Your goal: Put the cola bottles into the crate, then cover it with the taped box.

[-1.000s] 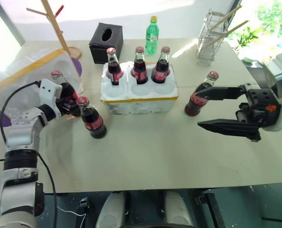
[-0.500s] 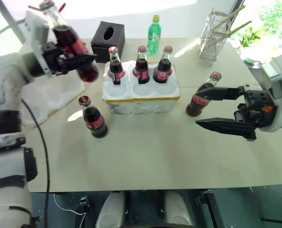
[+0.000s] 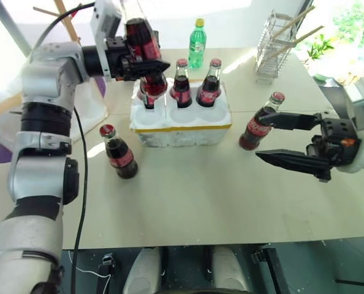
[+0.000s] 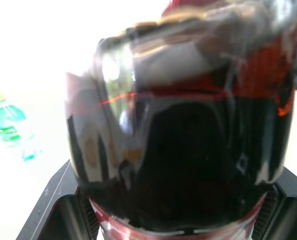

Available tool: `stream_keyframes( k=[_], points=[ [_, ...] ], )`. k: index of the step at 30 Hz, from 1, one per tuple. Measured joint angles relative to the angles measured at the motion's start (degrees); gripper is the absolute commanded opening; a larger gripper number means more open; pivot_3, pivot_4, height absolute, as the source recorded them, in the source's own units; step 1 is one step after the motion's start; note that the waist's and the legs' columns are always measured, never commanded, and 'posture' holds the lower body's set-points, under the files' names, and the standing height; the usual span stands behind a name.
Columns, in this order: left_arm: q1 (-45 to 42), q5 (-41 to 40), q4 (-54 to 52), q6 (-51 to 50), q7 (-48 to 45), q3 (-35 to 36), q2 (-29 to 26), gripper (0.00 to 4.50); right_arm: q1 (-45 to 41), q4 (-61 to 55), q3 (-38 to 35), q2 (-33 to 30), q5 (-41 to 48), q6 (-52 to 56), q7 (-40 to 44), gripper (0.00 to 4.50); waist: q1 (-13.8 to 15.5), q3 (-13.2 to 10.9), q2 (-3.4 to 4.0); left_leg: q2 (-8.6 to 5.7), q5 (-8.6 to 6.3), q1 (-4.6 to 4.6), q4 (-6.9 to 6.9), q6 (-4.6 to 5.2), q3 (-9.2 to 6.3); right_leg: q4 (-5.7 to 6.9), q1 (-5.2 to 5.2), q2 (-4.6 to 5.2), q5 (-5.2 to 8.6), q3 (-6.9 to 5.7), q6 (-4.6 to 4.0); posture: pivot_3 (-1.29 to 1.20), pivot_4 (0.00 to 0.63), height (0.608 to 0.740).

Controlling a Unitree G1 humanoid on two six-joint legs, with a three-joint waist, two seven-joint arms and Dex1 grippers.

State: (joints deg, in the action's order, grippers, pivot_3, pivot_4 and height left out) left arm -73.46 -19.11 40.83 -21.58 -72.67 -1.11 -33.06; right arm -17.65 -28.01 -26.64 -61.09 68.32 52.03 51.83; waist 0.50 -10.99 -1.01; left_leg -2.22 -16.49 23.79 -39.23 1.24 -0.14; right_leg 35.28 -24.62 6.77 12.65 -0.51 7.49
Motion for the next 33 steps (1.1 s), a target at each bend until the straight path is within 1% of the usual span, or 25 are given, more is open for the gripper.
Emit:
stream_keyframes(
  k=[3,6,10,13,16,21,26,28,30,31,33],
  points=[
    [-0.96,0.42,1.14,-0.43,-1.59,-0.03,-0.33,2.88,1.55,-0.1,-1.46,0.0,-0.03,-0.24,0.02,4.5,0.09,0.0,-0.01,0.02,0.0,0.02,0.0,0.0,-0.01,0.01,-0.01,-0.01,0.0,0.0,0.0,0.0,0.15,0.74],
    [-2.61,-0.2,-0.59,-4.21,-3.52,0.02,-0.82,2.88,3.02,-0.71,-1.96,0.08,-0.15,-0.87,0.18,4.5,0.2,-0.01,-0.02,0.01,-0.01,0.08,-0.03,0.01,-0.03,0.0,-0.01,-0.01,-0.01,0.0,0.01,0.0,0.15,0.74],
    [-5.12,-2.12,-7.95,-11.99,-5.17,0.05,-2.99,2.88,3.92,-1.02,-2.35,0.3,-1.13,-2.2,0.16,4.5,0.15,-0.02,-0.03,0.0,-0.01,0.15,-0.09,0.01,-0.07,0.0,-0.03,-0.01,-0.02,0.0,0.05,0.0,0.15,0.74],
    [-6.48,-2.75,-15.68,-17.61,-3.0,0.01,-4.17,2.88,4.18,-0.89,-3.11,0.31,-2.25,-2.77,-0.29,4.5,0.18,-0.02,-0.03,0.01,-0.01,0.12,-0.08,0.01,-0.09,0.02,-0.03,-0.01,-0.02,0.0,0.05,0.0,0.15,0.74],
    [-7.12,-2.38,-23.11,-26.19,6.28,-0.26,-1.99,2.88,4.39,-0.87,-3.14,0.85,-2.74,-3.45,-0.61,4.5,0.38,-0.02,-0.03,0.0,0.0,0.13,-0.22,0.02,-0.17,0.05,0.04,-0.01,-0.02,0.0,0.05,0.0,0.15,0.74],
    [-8.37,-0.22,-32.36,-45.34,25.49,-0.95,5.8,2.88,4.88,-0.95,-2.62,2.04,-4.06,-4.53,-1.22,4.5,0.17,-0.02,-0.03,-0.01,-0.11,0.28,-0.67,0.2,-0.2,0.13,0.06,-0.02,-0.09,0.03,0.2,0.0,0.15,0.74],
    [-8.39,1.7,-36.84,-60.29,39.13,-0.59,12.77,2.88,4.92,-0.93,-1.68,2.77,-4.19,-4.81,-1.88,4.5,0.16,-0.02,-0.02,0.01,-0.1,0.27,-0.68,0.18,-0.2,0.19,0.02,-0.05,-0.09,0.03,0.2,0.0,0.15,0.74],
    [-8.31,2.32,-36.69,-63.22,43.14,0.47,15.84,2.88,4.92,-0.93,-1.36,3.02,-4.45,-4.89,-2.0,4.5,0.21,-0.02,-0.02,0.0,-0.1,0.29,-0.7,0.17,-0.19,0.18,0.02,-0.05,-0.09,0.03,0.2,0.0,0.15,0.74],
    [-8.32,2.6,-36.34,-63.67,46.06,1.32,18.4,2.88,4.85,-0.92,-0.96,3.35,-4.56,-4.97,-2.06,4.5,0.34,-0.02,-0.02,-0.02,-0.06,0.29,-0.72,0.1,-0.19,0.12,0.02,-0.03,-0.09,0.04,0.2,0.0,0.15,0.74],
    [-8.32,2.75,-36.28,-63.65,47.26,1.63,19.46,2.88,4.71,-0.92,-0.61,3.36,-4.58,-4.98,-2.11,4.5,0.38,-0.02,-0.02,-0.03,0.04,0.3,-0.72,-0.08,-0.19,0.07,0.02,-0.02,-0.09,0.04,0.2,0.0,0.15,0.74],
    [-8.3,2.69,-36.32,-63.57,48.43,1.81,20.08,2.88,4.25,-0.92,-0.45,3.39,-4.61,-4.98,-2.38,4.5,0.28,-0.02,-0.02,-0.03,0.06,0.31,-0.72,-0.11,-0.19,0.06,0.02,-0.02,-0.09,0.04,0.2,0.0,0.15,0.74]
  ],
)
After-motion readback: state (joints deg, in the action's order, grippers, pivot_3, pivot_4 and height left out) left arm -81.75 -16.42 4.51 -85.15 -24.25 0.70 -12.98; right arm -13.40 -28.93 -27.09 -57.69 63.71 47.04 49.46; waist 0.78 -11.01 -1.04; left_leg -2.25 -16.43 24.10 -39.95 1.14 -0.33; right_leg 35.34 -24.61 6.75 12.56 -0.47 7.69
